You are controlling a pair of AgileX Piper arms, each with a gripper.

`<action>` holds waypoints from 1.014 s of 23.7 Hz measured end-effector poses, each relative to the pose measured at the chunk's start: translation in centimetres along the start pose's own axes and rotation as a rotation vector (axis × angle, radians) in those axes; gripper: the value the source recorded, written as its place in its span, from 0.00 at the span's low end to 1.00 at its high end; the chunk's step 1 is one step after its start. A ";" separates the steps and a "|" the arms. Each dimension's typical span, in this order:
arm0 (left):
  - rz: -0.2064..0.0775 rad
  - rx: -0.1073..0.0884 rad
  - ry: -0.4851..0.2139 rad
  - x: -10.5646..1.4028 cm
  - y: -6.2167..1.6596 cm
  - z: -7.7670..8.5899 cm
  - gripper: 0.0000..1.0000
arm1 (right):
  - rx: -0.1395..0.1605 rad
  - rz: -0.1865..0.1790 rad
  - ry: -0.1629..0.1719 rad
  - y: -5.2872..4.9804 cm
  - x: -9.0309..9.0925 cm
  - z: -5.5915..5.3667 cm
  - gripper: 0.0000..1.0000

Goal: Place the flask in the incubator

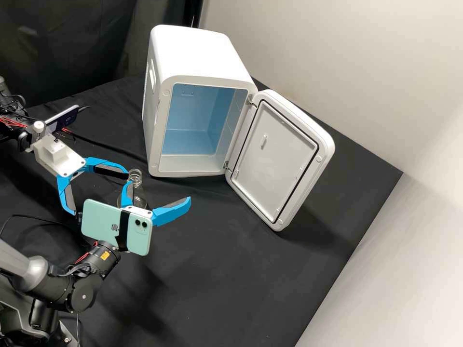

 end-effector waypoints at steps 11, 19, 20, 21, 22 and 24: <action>0.001 -0.005 0.005 0.0 0.01 0.0 1.00 | 0.064 -0.006 0.032 -1.2 2.3 0.1 1.00; 0.000 -0.001 -0.001 0.0 -0.01 0.1 1.00 | 0.058 -0.006 -0.041 -2.5 3.9 0.8 1.00; 0.000 -0.001 -0.001 0.0 -0.01 0.1 1.00 | 0.055 -0.013 -0.052 -2.7 4.0 1.0 1.00; 0.000 -0.001 -0.001 0.0 -0.01 0.1 1.00 | 0.049 -0.024 -0.058 -2.9 4.1 1.1 1.00; 0.000 -0.001 -0.001 0.0 -0.01 0.1 1.00 | 0.041 -0.036 -0.065 -3.2 4.3 1.2 1.00; 0.000 -0.001 -0.001 0.0 -0.01 0.1 1.00 | 0.037 -0.054 -0.077 -3.6 4.4 1.4 1.00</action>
